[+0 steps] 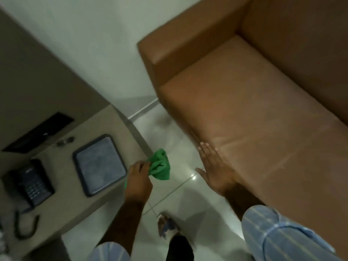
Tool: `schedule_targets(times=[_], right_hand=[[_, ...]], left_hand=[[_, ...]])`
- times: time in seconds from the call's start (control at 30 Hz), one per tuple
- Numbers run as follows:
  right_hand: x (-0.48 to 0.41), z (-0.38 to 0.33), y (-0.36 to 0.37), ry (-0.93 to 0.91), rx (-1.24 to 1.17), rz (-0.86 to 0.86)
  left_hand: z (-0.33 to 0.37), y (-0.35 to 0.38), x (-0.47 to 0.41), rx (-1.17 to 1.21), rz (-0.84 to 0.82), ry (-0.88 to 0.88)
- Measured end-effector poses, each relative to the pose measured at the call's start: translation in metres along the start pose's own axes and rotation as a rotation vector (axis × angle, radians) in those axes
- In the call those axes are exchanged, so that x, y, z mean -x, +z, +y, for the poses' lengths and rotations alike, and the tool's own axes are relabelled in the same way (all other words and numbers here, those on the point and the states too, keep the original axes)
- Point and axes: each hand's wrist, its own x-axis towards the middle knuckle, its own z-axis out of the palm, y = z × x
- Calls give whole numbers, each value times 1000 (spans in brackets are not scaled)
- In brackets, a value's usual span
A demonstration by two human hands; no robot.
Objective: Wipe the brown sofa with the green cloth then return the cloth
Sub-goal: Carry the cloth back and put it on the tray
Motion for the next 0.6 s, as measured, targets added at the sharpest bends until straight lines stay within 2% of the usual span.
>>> schedule_targets(times=[0.13, 0.3, 0.4, 0.5, 0.6], right_hand=[[-83, -98, 7, -171, -23, -30], [-153, -191, 50, -290, -44, -122], [-181, -220, 85, -296, -50, -187], [-192, -230, 116, -281, -64, -216], [-192, -226, 142, -317, -21, -216]], left_hand=[[-126, -44, -17, -81, 58, -138], [-219, -48, -40, -190, 102, -171], [-243, -22, -52, -160, 82, -124], [-247, 15, -45, -13, -61, -164], [-250, 47, -26, -64, -73, -69]])
